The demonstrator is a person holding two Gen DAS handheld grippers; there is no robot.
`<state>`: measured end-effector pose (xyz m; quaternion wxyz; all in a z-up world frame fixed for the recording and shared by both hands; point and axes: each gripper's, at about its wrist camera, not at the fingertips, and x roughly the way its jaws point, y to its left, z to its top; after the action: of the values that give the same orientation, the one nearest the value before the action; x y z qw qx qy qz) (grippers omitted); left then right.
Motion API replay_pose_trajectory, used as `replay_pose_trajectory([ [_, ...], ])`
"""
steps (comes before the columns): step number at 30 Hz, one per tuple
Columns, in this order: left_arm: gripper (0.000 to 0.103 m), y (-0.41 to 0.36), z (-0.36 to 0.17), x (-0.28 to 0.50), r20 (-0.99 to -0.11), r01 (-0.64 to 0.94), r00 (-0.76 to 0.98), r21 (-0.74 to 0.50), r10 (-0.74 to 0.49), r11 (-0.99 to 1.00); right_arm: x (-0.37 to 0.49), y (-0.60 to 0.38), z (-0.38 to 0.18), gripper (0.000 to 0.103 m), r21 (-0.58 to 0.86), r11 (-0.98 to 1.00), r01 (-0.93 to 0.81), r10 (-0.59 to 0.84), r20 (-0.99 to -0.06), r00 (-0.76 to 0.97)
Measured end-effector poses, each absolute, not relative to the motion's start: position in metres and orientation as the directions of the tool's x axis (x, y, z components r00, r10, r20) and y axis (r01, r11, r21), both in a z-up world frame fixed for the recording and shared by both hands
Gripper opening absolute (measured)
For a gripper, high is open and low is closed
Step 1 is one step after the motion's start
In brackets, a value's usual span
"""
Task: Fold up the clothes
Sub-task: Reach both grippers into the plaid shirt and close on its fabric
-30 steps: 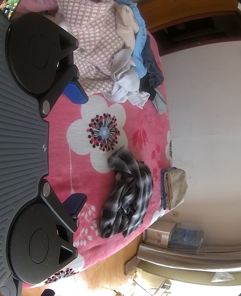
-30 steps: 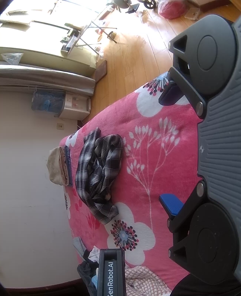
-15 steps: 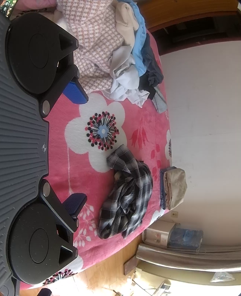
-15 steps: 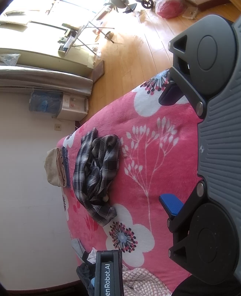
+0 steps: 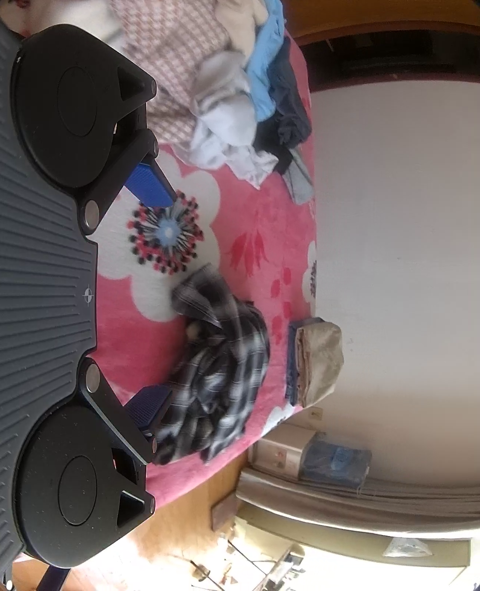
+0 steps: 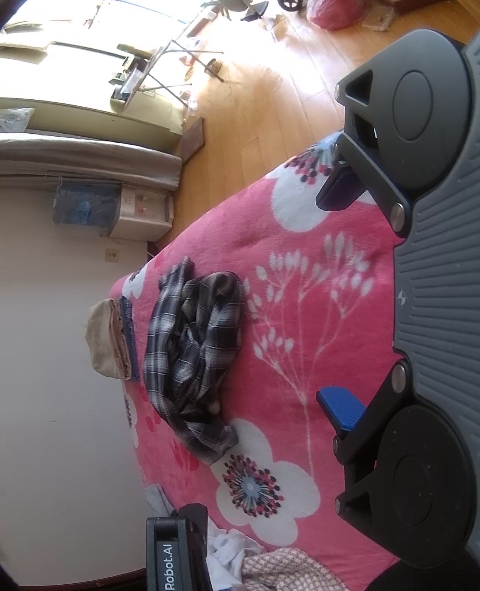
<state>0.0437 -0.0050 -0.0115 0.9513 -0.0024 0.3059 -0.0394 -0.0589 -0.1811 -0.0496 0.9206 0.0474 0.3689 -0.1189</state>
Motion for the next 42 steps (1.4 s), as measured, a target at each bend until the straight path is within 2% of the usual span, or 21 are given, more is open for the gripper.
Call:
replay_pose_trajectory([
  [8, 0.103, -0.021, -0.026, 0.117, -0.548, 0.117, 0.829, -0.034, -0.116, 0.993, -0.015, -0.215, -0.045, 0.103, -0.016, 0.979, 0.201, -0.169, -0.611, 0.773],
  [13, 0.103, -0.033, -0.055, 0.167, -0.531, 0.14, 0.842, 0.049, -0.093, 0.989, 0.041, -0.239, -0.047, 0.103, -0.055, 0.982, 0.182, -0.181, -0.567, 0.804],
  [15, 0.102, -0.036, -0.07, 0.184, -0.55, 0.165, 0.83, 0.09, -0.089, 0.982, 0.07, -0.247, -0.053, 0.103, -0.051, 0.986, 0.158, -0.159, -0.564, 0.81],
  [19, 0.096, -0.04, -0.093, 0.204, -0.58, 0.213, 0.81, 0.154, -0.086, 0.965, 0.129, -0.247, -0.07, 0.099, -0.141, 0.989, 0.05, -0.12, -0.549, 0.827],
  [21, 0.091, -0.04, -0.102, 0.211, -0.581, 0.23, 0.809, 0.179, -0.086, 0.956, 0.156, -0.241, -0.084, 0.09, -0.206, 0.979, 0.001, -0.117, -0.551, 0.826],
  [22, 0.081, -0.04, -0.107, 0.214, -0.588, 0.234, 0.805, 0.186, -0.083, 0.954, 0.168, -0.24, -0.091, 0.088, -0.231, 0.973, -0.011, -0.123, -0.555, 0.822],
  [24, 0.07, -0.041, -0.115, 0.221, -0.602, 0.242, 0.795, 0.2, -0.076, 0.949, 0.194, -0.237, -0.105, 0.076, -0.28, 0.959, -0.035, -0.135, -0.563, 0.815],
  [25, 0.06, -0.041, -0.118, 0.224, -0.608, 0.246, 0.791, 0.203, -0.075, 0.948, 0.206, -0.235, -0.111, 0.074, -0.298, 0.954, -0.045, -0.139, -0.568, 0.811],
  [26, 0.055, -0.04, -0.12, 0.227, -0.61, 0.248, 0.788, 0.195, -0.081, 0.949, 0.216, -0.233, -0.117, 0.07, -0.309, 0.95, -0.053, -0.142, -0.574, 0.807],
  [28, 0.045, -0.039, -0.122, 0.23, -0.612, 0.249, 0.785, 0.17, -0.096, 0.954, 0.229, -0.232, -0.123, 0.056, -0.311, 0.948, -0.063, -0.136, -0.579, 0.804],
  [29, 0.038, -0.038, -0.122, 0.23, -0.61, 0.25, 0.785, 0.155, -0.106, 0.956, 0.235, -0.232, -0.125, 0.037, -0.309, 0.949, -0.068, -0.132, -0.58, 0.804],
  [30, 0.024, -0.038, -0.119, 0.229, -0.607, 0.255, 0.786, 0.14, -0.121, 0.957, 0.237, -0.232, -0.124, 0.021, -0.3, 0.951, -0.068, -0.124, -0.574, 0.809],
  [31, 0.016, -0.038, -0.116, 0.226, -0.603, 0.259, 0.786, 0.128, -0.133, 0.957, 0.236, -0.232, -0.121, 0.017, -0.285, 0.956, -0.063, -0.114, -0.562, 0.819],
  [33, 0.009, -0.039, -0.111, 0.22, -0.596, 0.268, 0.788, 0.104, -0.155, 0.958, 0.232, -0.23, -0.113, 0.005, -0.264, 0.963, -0.054, -0.098, -0.529, 0.843],
  [36, 0.007, -0.04, -0.1, 0.206, -0.58, 0.293, 0.79, 0.07, -0.2, 0.954, 0.213, -0.227, -0.095, 0.004, -0.244, 0.969, -0.037, -0.081, -0.455, 0.887],
  [42, 0.005, -0.046, -0.073, 0.158, -0.553, 0.391, 0.769, 0.007, -0.322, 0.921, 0.159, -0.232, -0.034, 0.004, -0.094, 0.994, -0.061, 0.027, -0.326, 0.945],
])
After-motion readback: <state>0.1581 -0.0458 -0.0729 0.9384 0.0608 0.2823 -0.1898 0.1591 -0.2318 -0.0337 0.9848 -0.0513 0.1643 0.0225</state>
